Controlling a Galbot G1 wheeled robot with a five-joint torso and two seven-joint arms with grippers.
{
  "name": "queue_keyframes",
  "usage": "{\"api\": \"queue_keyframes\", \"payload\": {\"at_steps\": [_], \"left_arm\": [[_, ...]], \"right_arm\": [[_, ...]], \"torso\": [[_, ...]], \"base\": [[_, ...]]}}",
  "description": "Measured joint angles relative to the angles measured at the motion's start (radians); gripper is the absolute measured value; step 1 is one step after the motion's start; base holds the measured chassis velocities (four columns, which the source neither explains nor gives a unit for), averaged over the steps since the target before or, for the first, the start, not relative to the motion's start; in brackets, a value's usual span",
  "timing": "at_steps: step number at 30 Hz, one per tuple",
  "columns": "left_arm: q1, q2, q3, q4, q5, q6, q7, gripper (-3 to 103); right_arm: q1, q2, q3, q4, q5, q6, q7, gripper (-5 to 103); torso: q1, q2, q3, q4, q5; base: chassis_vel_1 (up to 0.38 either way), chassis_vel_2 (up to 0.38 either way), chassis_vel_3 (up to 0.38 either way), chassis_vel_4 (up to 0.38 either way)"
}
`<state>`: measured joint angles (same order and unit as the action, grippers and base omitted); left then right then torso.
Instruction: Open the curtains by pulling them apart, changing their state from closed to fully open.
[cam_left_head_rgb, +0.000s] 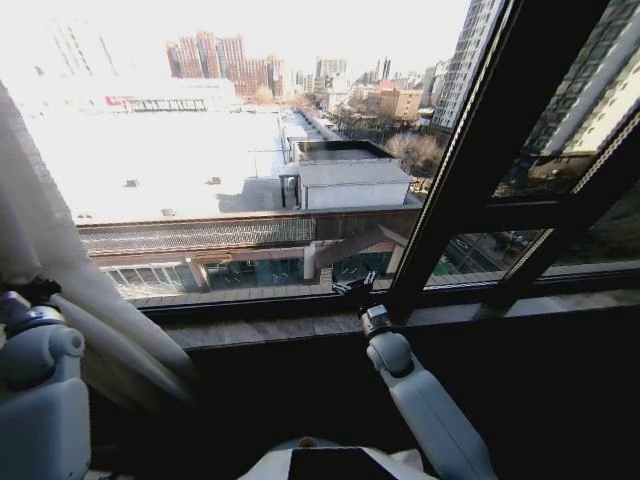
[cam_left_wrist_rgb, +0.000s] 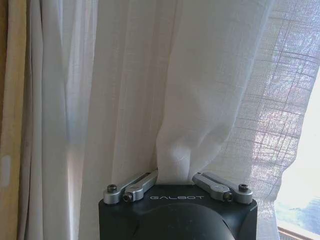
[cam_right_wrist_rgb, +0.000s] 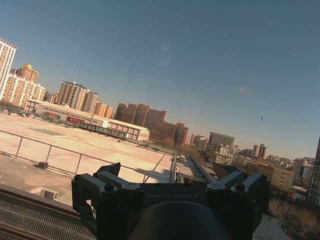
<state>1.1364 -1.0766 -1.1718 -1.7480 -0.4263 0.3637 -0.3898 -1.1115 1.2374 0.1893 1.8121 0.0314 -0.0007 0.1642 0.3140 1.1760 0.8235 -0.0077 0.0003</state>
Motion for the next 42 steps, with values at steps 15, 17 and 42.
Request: {"api": "queue_keyframes", "payload": {"at_steps": [15, 17, 42], "left_arm": [[-0.164, 0.074, -0.007, 0.267, 0.067, -0.009, -0.23, 0], [-0.183, 0.081, -0.017, 0.298, 0.069, -0.015, -0.259, 0], [-0.035, 0.0, 0.022, 0.062, 0.066, -0.011, -0.098, 40]], "right_arm": [[-0.002, 0.01, -0.023, -0.005, -0.005, 0.0, -0.002, 100], [-0.003, 0.008, -0.021, -0.005, -0.005, 0.001, -0.002, 100], [0.003, 0.017, -0.024, -0.018, -0.005, 0.003, -0.003, 100]], "torso": [[0.0, 0.0, 0.0, 0.0, -0.0001], [0.0, 0.0, 0.0, -0.0002, -0.0001], [0.0, 0.0, 0.0, -0.0002, -0.0003]], "base": [[0.0, 0.0, 0.0, 0.0], [0.0, 0.0, 0.0, 0.0], [0.0, 0.0, 0.0, 0.0]]}}
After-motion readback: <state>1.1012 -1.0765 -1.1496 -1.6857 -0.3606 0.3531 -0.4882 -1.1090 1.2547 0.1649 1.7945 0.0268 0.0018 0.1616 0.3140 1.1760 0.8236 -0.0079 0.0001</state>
